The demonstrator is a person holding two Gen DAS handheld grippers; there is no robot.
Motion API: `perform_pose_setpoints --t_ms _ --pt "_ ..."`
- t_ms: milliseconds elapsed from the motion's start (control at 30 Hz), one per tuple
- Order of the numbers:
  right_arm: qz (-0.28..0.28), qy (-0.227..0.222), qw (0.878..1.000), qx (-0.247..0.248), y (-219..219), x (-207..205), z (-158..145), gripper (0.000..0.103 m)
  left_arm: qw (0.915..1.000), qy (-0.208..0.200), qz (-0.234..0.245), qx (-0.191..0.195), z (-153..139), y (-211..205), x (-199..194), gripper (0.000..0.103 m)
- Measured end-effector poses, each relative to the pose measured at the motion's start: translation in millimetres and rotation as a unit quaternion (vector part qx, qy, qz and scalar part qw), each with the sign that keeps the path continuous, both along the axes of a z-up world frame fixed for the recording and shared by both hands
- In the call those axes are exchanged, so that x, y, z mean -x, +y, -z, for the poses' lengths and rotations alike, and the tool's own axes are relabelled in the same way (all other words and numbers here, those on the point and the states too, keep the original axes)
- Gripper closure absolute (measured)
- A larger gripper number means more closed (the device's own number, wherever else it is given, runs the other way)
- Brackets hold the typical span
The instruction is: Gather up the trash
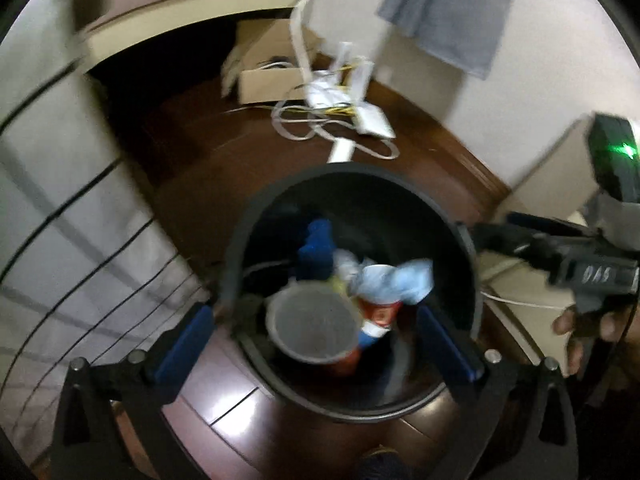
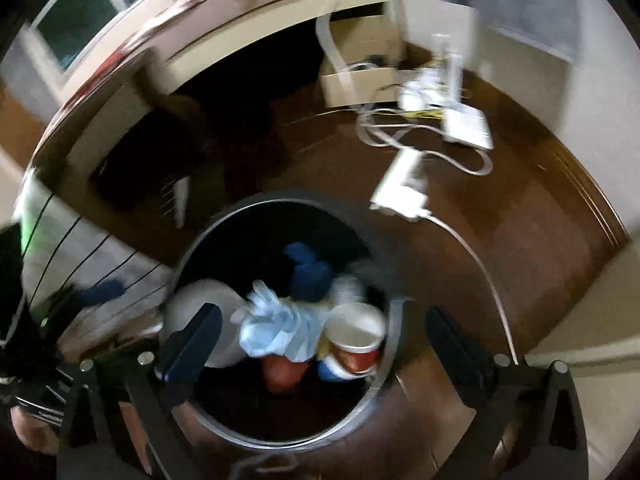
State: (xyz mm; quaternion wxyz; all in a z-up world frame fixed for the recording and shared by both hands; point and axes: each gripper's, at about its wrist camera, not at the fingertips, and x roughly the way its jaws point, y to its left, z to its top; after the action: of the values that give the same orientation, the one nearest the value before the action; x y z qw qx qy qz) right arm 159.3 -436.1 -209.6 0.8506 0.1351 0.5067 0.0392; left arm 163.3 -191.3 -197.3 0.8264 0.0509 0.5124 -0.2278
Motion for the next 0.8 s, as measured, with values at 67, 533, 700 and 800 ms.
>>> perform_pose_setpoints --t_ms 67,533,700,800 --pt "0.021 0.003 1.0 0.012 -8.4 5.9 2.8 0.001 0.9998 -0.008 -0.017 -0.01 1.8 8.1 2.4 0.001" --pt "0.017 -0.014 0.998 0.067 19.3 16.5 -13.3 0.001 0.9974 -0.048 -0.045 -0.029 -19.7 35.2 14.5 0.001" --pt "0.008 -0.04 0.996 0.081 40.4 27.6 -40.0 0.001 0.9943 -0.073 -0.066 -0.041 -42.2 49.5 20.9 0.001" --pt "0.003 -0.052 0.995 0.086 52.7 32.0 -53.4 0.001 0.9933 -0.08 -0.075 -0.038 -54.1 58.9 23.4 0.001"
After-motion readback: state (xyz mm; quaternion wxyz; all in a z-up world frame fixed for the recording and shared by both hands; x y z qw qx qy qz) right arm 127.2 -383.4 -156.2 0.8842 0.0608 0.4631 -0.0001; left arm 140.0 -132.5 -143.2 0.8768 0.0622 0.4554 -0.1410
